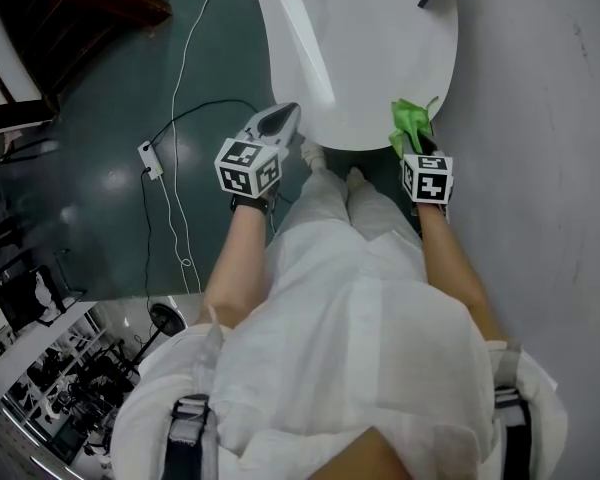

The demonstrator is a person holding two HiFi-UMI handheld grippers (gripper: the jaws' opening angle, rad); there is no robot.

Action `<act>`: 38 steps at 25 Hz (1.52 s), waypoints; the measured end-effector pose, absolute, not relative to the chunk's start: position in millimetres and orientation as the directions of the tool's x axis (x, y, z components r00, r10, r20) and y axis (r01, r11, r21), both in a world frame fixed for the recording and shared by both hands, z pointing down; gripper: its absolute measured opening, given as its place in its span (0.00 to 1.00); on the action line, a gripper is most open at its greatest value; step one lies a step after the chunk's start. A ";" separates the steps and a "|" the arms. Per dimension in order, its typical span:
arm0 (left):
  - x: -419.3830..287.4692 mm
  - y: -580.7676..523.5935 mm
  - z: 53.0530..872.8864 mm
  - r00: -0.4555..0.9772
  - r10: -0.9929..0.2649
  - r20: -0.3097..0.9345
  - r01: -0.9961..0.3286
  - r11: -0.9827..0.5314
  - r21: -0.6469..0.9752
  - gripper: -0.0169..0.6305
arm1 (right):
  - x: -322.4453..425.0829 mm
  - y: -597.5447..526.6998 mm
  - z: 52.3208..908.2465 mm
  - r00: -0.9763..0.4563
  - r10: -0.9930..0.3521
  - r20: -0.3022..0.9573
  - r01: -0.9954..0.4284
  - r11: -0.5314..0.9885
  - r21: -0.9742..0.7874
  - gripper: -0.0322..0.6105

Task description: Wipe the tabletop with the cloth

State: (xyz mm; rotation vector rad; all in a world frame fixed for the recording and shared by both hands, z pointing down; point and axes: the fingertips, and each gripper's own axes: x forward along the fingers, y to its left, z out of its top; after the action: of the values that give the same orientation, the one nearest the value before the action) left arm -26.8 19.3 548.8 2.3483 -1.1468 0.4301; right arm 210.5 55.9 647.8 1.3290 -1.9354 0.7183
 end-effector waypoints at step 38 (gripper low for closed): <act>-158.2 -13.3 361.9 0.340 -0.924 0.175 -0.940 -0.330 0.086 0.06 | 228.1 -40.3 387.1 -0.426 -0.872 0.240 -0.902 0.429 -0.046 0.18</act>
State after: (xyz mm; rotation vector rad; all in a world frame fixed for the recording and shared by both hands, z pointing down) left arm -158.2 -13.3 361.9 2.4269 -1.7061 0.1408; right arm 228.1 -40.3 387.1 1.5697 -2.4987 0.2497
